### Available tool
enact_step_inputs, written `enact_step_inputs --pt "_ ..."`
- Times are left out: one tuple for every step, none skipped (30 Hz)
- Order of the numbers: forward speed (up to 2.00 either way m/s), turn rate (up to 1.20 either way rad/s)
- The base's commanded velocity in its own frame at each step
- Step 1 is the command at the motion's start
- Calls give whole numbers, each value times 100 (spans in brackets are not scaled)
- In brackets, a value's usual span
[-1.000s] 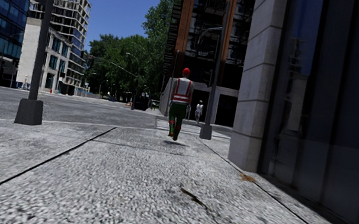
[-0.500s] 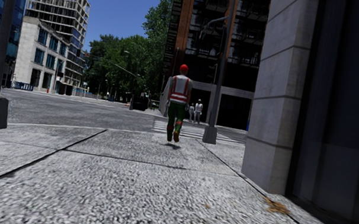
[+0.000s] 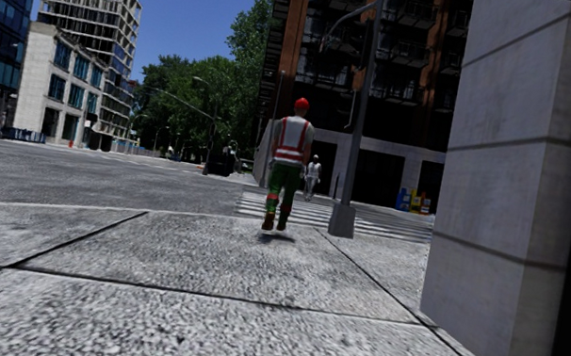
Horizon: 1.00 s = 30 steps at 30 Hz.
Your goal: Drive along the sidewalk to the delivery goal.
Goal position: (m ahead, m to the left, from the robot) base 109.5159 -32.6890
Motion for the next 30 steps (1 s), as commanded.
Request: enact_step_inputs --pt "200 0" --pt "200 0" --pt "200 0" --pt "200 0" --pt "200 0" --pt "200 0" --pt "200 0" --pt "200 0" --pt "200 0" --pt "200 0" --pt "200 0" --pt "200 -20" --pt "200 -27" --pt "200 -28" --pt "200 -28" --pt "200 -29" --pt "200 -29" --pt "200 -29" --pt "200 -29" --pt "200 -29" --pt "200 -33" --pt "200 -37" --pt "192 -40" --pt "185 -42" --pt "185 -42" --pt "181 -43" --pt "177 -43" --pt "173 -43" --pt "168 -43" --pt "168 -43"
